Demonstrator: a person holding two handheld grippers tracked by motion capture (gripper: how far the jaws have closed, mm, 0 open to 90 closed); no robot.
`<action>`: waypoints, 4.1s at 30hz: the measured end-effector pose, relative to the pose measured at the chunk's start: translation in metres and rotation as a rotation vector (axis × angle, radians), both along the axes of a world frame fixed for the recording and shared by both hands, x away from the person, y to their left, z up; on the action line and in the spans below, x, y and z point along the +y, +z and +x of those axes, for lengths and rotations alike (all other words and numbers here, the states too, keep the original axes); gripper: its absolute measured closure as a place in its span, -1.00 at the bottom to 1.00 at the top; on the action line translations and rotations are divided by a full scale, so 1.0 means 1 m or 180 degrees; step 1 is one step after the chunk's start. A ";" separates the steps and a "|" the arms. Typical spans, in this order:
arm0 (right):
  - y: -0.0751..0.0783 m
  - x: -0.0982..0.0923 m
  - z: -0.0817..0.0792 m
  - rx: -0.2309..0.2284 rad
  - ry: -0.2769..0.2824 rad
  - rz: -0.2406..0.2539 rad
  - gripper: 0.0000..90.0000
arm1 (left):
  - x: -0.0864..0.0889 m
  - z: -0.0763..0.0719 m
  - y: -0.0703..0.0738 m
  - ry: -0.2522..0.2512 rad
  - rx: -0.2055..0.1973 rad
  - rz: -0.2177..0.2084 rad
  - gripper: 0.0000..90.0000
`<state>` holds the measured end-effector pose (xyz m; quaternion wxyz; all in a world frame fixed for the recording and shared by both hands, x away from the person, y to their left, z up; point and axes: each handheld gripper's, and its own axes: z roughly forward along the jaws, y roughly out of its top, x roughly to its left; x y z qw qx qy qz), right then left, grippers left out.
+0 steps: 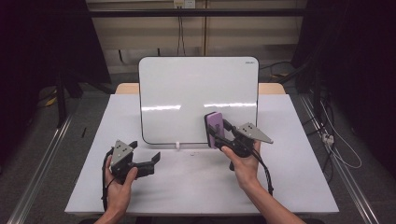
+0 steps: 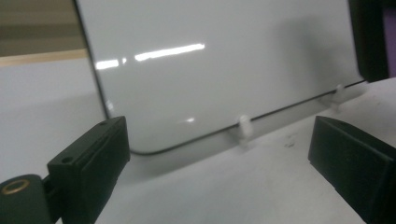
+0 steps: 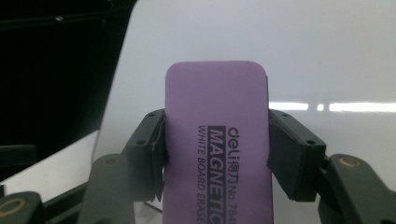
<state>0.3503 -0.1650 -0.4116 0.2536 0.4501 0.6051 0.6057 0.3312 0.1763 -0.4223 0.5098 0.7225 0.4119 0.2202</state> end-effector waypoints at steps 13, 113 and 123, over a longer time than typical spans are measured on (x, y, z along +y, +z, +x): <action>0.007 0.029 0.003 -0.0072 0.0189 0.0137 -0.08 | -0.049 0.010 0.000 -0.0346 0.0022 -0.0387 -0.79; -0.035 -0.110 -0.069 0.0379 -0.0296 -0.1046 -0.92 | -0.019 0.027 0.032 -0.0023 -0.0208 0.1003 0.44; -0.038 -0.109 -0.068 0.0407 -0.0272 -0.0984 -0.92 | -0.024 0.032 0.028 0.0110 -0.0224 0.1246 0.44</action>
